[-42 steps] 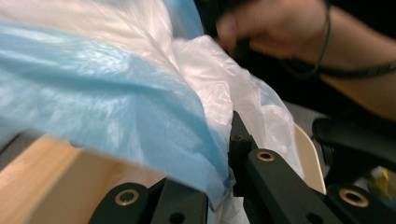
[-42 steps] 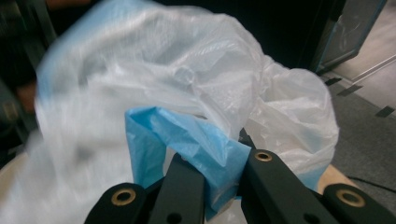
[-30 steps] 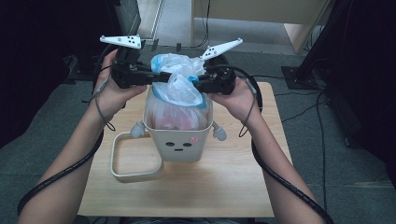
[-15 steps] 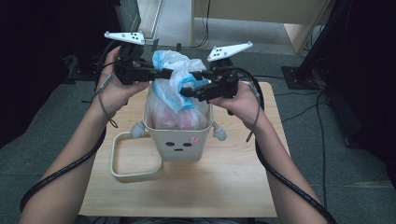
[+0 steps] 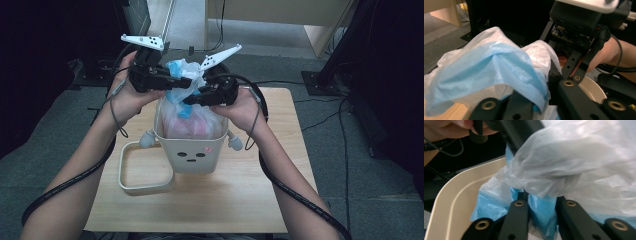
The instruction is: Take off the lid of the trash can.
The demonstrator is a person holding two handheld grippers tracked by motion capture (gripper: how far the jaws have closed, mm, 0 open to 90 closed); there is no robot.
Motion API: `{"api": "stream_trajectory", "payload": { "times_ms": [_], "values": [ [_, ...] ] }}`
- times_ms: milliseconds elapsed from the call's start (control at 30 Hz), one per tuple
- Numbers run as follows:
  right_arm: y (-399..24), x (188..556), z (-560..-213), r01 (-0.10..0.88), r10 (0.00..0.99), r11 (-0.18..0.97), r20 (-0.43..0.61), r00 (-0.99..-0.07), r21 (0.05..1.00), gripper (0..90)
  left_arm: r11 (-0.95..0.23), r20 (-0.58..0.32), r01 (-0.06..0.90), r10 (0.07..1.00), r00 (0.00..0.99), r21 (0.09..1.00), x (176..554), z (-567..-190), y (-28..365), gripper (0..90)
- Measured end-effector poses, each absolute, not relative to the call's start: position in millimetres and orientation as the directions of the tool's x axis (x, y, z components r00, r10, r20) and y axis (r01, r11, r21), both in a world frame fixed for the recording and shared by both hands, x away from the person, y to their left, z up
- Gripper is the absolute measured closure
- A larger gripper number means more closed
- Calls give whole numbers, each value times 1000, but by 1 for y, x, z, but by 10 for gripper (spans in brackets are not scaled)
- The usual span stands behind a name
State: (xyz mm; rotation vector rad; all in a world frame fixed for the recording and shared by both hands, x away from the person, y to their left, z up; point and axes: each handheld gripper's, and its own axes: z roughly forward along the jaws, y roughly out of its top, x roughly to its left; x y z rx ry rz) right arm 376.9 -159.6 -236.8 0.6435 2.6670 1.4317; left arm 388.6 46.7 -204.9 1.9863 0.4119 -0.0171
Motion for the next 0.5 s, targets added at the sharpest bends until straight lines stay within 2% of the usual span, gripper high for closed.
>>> {"api": "stream_trajectory", "payload": {
  "times_ms": [67, 200, 333, 400, 500],
  "values": [
    [-163, 378, -236, 358, 396, 483, 165, -903, 799, 856, -394, -175, 284, 289, 941, 874, 387, -205, 48, 648],
    [-176, 378, -231, 369, 414, 452, 175, -893, 812, 860, -419, -151, 276, 308, 939, 865, 387, -208, 53, 504],
    [-185, 378, -224, 372, 421, 411, 189, -887, 832, 861, -409, -163, 288, 313, 936, 866, 387, -210, 57, 427],
    [-195, 378, -216, 377, 434, 358, 205, -877, 854, 862, -417, -158, 287, 317, 935, 862, 385, -212, 60, 359],
    [-209, 381, -207, 404, 438, 273, 261, -860, 873, 863, -442, -157, 288, 309, 938, 850, 384, -216, 58, 342]
  ]
}}
